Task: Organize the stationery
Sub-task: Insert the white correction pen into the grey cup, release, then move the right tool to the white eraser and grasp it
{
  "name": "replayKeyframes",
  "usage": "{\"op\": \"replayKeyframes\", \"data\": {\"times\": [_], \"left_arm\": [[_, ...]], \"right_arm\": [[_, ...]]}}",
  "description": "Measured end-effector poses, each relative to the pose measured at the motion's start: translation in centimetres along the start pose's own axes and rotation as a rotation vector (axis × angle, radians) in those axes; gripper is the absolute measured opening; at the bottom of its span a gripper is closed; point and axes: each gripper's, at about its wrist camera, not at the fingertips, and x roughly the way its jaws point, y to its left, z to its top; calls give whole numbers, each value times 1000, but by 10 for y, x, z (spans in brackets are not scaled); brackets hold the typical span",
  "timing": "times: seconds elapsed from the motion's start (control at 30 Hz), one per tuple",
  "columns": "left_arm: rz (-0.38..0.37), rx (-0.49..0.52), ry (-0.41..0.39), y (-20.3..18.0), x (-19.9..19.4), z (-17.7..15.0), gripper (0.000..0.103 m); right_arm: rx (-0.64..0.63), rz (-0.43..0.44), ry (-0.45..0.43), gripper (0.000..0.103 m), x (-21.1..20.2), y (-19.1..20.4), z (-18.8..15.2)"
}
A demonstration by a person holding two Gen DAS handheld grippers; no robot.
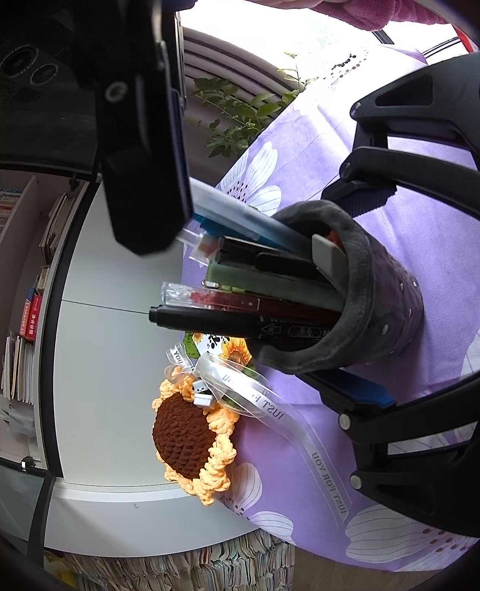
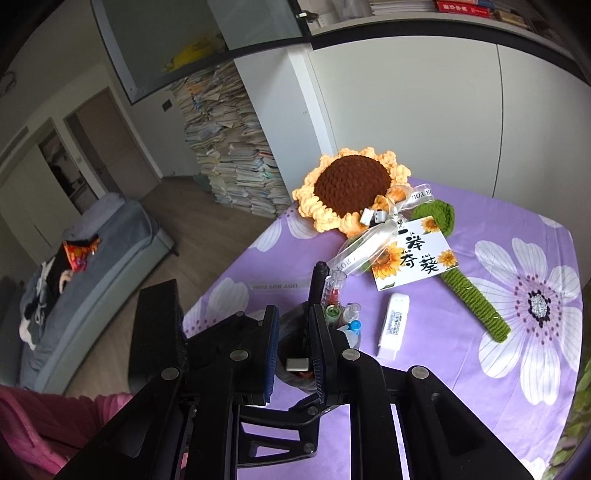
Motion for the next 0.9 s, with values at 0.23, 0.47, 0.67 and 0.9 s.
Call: {"op": "replayKeyframes", "data": {"times": [0.23,0.47,0.67,0.9], "left_arm": [[10,5,-7,-2,-2,0,72],[26,10,-20,-2,-5,0,72],[54,-29,-60,6,-14,-1,69],[162,-58,-82,18,-18,0,69]], "right_arm": [[115,-65,-76,18,-27,-30,-3],[346,-208,104,18,16,-103,-23],[251,-273,183,18,53,-101,-33],[206,-239,181,18,65,-93,-24]]}}
